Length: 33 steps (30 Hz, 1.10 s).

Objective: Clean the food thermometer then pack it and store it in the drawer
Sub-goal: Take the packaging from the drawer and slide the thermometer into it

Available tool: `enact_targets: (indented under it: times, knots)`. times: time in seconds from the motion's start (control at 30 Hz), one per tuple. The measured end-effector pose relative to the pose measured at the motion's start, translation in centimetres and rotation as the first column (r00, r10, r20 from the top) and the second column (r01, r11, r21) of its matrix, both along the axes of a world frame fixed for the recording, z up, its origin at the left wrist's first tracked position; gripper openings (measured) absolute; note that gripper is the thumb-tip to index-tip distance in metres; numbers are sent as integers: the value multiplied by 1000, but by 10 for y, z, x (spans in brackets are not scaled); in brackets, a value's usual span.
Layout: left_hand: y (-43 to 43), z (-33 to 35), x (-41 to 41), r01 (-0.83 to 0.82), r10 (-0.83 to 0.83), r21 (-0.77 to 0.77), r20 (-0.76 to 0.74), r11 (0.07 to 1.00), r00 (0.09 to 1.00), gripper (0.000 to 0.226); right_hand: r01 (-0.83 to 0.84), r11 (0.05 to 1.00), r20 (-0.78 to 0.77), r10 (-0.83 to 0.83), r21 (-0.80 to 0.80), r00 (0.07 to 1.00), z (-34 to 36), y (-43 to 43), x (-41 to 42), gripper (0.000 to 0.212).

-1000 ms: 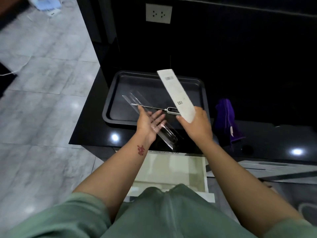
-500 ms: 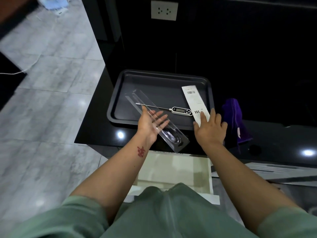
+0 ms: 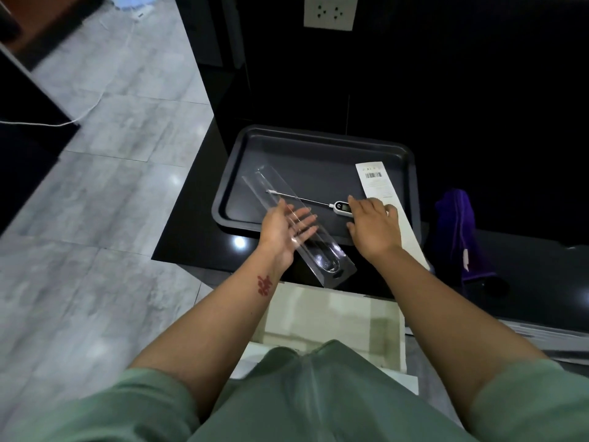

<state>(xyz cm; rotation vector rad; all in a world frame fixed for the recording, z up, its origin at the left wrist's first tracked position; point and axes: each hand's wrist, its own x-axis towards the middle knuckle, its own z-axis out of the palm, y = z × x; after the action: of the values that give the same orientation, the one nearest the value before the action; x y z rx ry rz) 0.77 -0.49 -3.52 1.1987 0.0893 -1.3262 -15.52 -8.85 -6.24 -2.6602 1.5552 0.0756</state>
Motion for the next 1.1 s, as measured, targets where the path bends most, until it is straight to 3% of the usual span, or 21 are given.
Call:
enact_targets:
  times: [0.17,0.33,0.53,0.67,0.87,1.0,1.1]
  knots:
    - [1,-2,7,21,-20,-13,52,1000,998,23,9,1000,27,-10,18,1000,2,-6,10,34]
    - [1,-3,12,7,-5,-26,57,1000,998,22,83,981,360,-143,177,922,16,-1,19,30]
    - [-3,1,13,-12,12,5,25,1000,1000,21,-13,966,534,-131,258,835,40,5,28,28]
    - [-5,5,13,-22,22,6,-6,1000,1000,22,-141,974,524,29,175,851,47,13,29,43]
    - [-8,11,10,-42,40,-27,-57,999,998,39,-212,977,329,200,-1,923,50,30,23,26]
    - [-6,11,7,-70,64,-60,-97,996,993,32,-228,972,232,236,-58,944,50,37,21,22]
    - [-5,13,6,-73,65,-76,-96,994,993,29,-207,978,184,208,-25,961,46,39,22,35]
